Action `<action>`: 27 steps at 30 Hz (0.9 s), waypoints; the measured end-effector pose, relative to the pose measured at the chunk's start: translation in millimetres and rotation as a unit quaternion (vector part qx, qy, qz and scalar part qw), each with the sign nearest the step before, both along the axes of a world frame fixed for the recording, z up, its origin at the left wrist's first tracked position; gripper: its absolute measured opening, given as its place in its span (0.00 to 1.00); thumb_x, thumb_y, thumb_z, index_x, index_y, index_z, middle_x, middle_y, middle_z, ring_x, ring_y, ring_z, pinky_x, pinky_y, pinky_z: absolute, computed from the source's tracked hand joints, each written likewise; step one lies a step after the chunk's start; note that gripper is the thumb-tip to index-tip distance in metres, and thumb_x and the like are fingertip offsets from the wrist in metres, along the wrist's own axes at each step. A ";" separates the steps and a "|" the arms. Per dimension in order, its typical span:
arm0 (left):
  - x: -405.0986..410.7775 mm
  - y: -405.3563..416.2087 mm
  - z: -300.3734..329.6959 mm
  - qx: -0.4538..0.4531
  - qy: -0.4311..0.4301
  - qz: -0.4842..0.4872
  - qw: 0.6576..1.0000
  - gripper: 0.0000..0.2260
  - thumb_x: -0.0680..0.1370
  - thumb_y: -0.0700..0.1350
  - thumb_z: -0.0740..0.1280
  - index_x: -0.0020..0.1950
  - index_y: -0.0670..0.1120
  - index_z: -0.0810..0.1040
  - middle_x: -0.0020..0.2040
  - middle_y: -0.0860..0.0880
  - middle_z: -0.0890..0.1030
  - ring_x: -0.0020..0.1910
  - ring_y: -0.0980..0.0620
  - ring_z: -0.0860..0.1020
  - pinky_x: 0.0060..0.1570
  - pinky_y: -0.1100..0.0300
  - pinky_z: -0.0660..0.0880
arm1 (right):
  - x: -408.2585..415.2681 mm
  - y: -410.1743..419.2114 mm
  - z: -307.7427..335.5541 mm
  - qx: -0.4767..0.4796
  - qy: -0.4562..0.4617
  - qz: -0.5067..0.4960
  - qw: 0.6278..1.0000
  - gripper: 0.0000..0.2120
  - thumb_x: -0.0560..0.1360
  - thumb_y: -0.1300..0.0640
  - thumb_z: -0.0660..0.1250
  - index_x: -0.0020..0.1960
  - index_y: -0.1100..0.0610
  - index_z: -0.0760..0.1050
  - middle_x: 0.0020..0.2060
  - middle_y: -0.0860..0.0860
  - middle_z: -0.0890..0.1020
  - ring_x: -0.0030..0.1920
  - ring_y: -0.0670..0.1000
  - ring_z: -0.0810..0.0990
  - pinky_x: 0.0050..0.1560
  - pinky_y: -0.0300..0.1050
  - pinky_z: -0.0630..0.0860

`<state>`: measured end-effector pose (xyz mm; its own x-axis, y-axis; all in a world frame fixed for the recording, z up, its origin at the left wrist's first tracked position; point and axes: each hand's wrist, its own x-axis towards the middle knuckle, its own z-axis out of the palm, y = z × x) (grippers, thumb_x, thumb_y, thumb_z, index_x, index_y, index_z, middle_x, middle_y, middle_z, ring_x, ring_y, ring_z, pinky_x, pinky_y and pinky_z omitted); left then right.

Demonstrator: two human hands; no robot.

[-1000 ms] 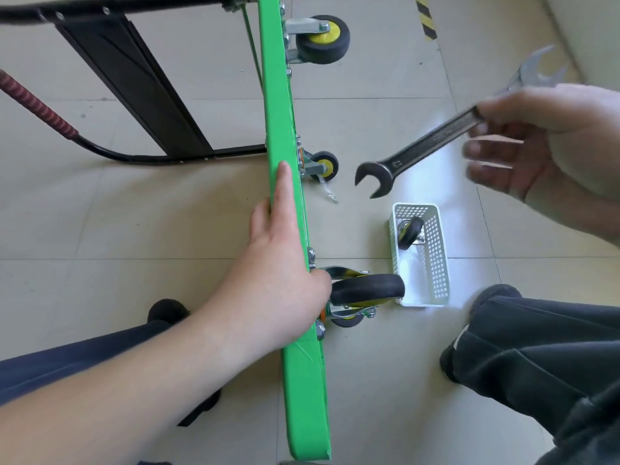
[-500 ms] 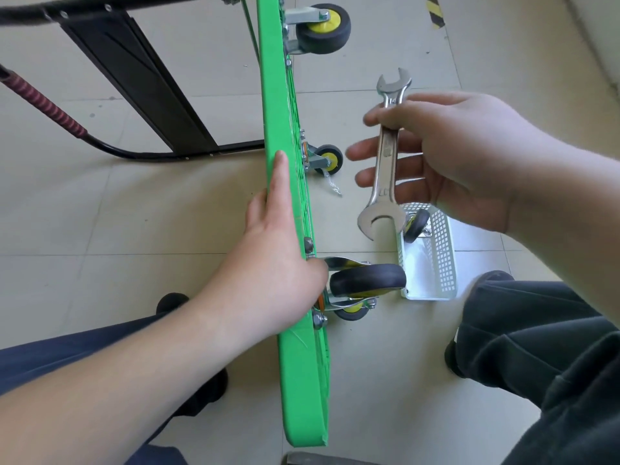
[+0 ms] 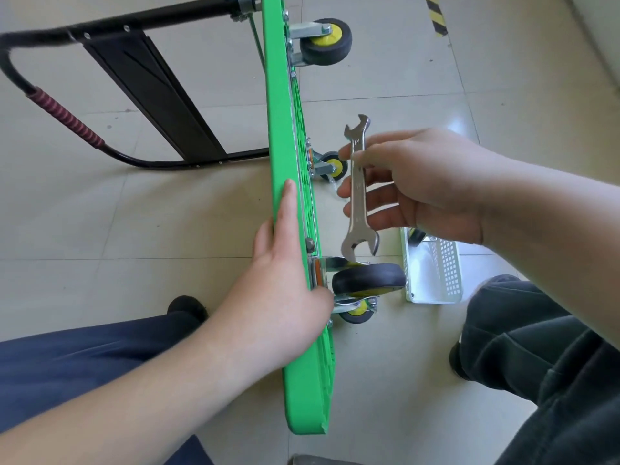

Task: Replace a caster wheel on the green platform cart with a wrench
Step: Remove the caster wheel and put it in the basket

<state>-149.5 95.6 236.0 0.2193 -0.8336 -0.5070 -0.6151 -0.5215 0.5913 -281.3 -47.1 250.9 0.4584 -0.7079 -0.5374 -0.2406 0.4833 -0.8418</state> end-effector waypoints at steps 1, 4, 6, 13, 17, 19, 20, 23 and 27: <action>-0.4 0.2 0.4 -0.001 0.001 0.000 1.000 0.53 0.78 0.42 0.67 0.73 0.73 0.24 0.81 0.61 0.49 0.51 0.50 0.80 0.53 0.50 0.81 | 0.2 0.2 -0.8 -0.003 -0.010 0.006 1.000 0.10 0.85 0.60 0.60 0.59 0.60 0.79 0.42 0.60 0.84 0.38 0.59 0.83 0.29 0.44 0.80; -0.5 -0.5 -1.3 -0.010 0.002 0.003 1.000 0.53 0.77 0.42 0.67 0.73 0.74 0.24 0.82 0.59 0.49 0.54 0.47 0.79 0.55 0.50 0.80 | 2.8 -0.4 -4.6 -0.014 -0.037 0.017 0.999 0.08 0.85 0.59 0.62 0.59 0.58 0.78 0.43 0.60 0.84 0.39 0.58 0.83 0.34 0.46 0.83; -0.5 -0.6 -2.4 -0.015 0.003 0.001 1.000 0.53 0.77 0.42 0.66 0.73 0.74 0.25 0.81 0.58 0.50 0.54 0.47 0.79 0.54 0.51 0.79 | 5.1 -2.3 -7.7 -0.020 -0.049 0.018 0.998 0.08 0.84 0.58 0.64 0.61 0.56 0.77 0.44 0.59 0.83 0.40 0.58 0.83 0.37 0.48 0.83; 1.9 0.0 -5.8 -0.012 -0.010 -0.020 1.000 0.52 0.78 0.44 0.66 0.73 0.73 0.24 0.78 0.62 0.52 0.49 0.50 0.80 0.38 0.59 0.73 | 8.6 -17.0 -10.9 -0.021 -0.072 0.011 0.997 0.08 0.83 0.60 0.66 0.61 0.57 0.76 0.46 0.60 0.82 0.39 0.57 0.83 0.39 0.49 0.84; 3.4 0.4 -5.2 -0.006 -0.012 -0.027 1.000 0.52 0.78 0.44 0.66 0.73 0.73 0.23 0.78 0.63 0.51 0.51 0.49 0.80 0.40 0.58 0.73 | 5.1 -22.3 -9.0 0.002 -0.092 0.017 0.996 0.12 0.84 0.63 0.61 0.66 0.62 0.75 0.47 0.62 0.83 0.41 0.59 0.83 0.40 0.50 0.84; 3.6 0.9 -3.6 -0.007 -0.010 -0.029 1.000 0.52 0.78 0.44 0.66 0.72 0.73 0.23 0.77 0.63 0.51 0.53 0.48 0.80 0.44 0.55 0.76 | 2.7 -23.4 -8.0 0.001 -0.103 0.031 0.994 0.12 0.84 0.63 0.61 0.66 0.62 0.74 0.47 0.62 0.84 0.43 0.59 0.84 0.40 0.50 0.84; 3.7 1.2 -2.9 -0.007 -0.009 -0.029 1.000 0.52 0.78 0.44 0.67 0.72 0.73 0.23 0.77 0.64 0.51 0.53 0.48 0.80 0.45 0.54 0.76 | 1.8 -23.3 -7.5 -0.002 -0.107 0.038 0.993 0.11 0.84 0.63 0.61 0.65 0.62 0.74 0.48 0.61 0.85 0.45 0.59 0.84 0.40 0.50 0.84; 4.0 0.2 -1.9 -0.001 -0.010 -0.032 0.999 0.52 0.78 0.45 0.67 0.71 0.73 0.22 0.77 0.64 0.51 0.54 0.47 0.79 0.43 0.54 0.74 | -0.8 -22.3 -5.2 -0.016 -0.109 0.045 0.993 0.05 0.85 0.64 0.59 0.59 0.60 0.72 0.49 0.62 0.86 0.47 0.62 0.86 0.38 0.49 0.84; 4.5 -1.0 -4.4 -0.001 -0.013 -0.031 0.999 0.53 0.78 0.45 0.67 0.71 0.73 0.22 0.77 0.64 0.51 0.55 0.46 0.80 0.42 0.54 0.73 | -2.2 -20.3 1.2 -0.047 -0.078 0.019 0.996 0.04 0.85 0.63 0.56 0.53 0.58 0.69 0.41 0.60 0.87 0.37 0.61 0.86 0.30 0.46 0.80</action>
